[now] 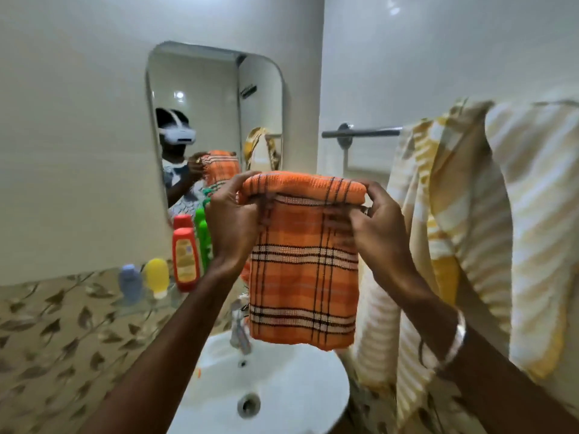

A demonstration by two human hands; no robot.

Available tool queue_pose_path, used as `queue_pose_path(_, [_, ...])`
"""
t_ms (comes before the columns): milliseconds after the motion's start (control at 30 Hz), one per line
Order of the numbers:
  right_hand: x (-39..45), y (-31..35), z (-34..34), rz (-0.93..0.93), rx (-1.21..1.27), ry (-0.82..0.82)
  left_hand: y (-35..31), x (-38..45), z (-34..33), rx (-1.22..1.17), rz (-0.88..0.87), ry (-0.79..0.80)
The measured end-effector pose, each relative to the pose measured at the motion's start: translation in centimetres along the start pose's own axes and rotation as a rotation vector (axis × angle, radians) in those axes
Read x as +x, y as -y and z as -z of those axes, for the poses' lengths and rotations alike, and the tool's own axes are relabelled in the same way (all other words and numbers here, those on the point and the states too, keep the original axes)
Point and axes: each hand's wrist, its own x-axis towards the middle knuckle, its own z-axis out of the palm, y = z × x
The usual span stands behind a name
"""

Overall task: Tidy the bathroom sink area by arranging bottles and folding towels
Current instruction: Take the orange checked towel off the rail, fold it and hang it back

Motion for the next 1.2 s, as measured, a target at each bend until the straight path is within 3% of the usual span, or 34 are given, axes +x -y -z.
queue_pose_path(233, [7.7, 3.7, -2.5, 0.227, -0.133, -0.254, 1.2, 10.8, -5.6, -0.395, -0.016, 0.12])
queue_pose_path(367, [12.4, 4.9, -3.1, 0.296, -0.302, -0.326, 1.0, 16.3, -9.6, -0.552, -0.02, 0.271])
queue_pose_path(567, [19.2, 5.0, -2.7, 0.204, -0.656, -0.397, 1.9, 22.1, -16.5, -0.595, -0.021, 0.499])
queue_pose_path(700, [21.3, 3.4, -2.3, 0.095, -0.947, -0.253, 4.4, 22.9, -20.4, -0.41, -0.051, 0.764])
queue_pose_path(867, [23.5, 3.4, -2.5, -0.064, -1.501, 0.018, 5.1, 22.8, -22.3, -0.023, -0.34, 0.784])
queue_pose_path(967, [25.3, 4.8, -2.8, -0.297, -1.506, 0.155, 5.1, 24.4, -22.8, 0.076, -0.335, 0.875])
queue_pose_path(1067, [27.4, 5.1, -2.2, -0.44, -1.425, 0.24, 5.4, 25.1, -23.2, -0.012, -0.302, 0.945])
queue_pose_path(1133, [28.6, 4.8, -1.6, -0.513, -1.403, 0.289, 6.1, 24.5, -23.6, -0.124, -0.29, 0.863])
queue_pose_path(1200, [29.3, 4.2, -1.1, -0.58, -1.353, 0.309, 7.5, 23.3, -24.0, -0.192, -0.284, 0.678])
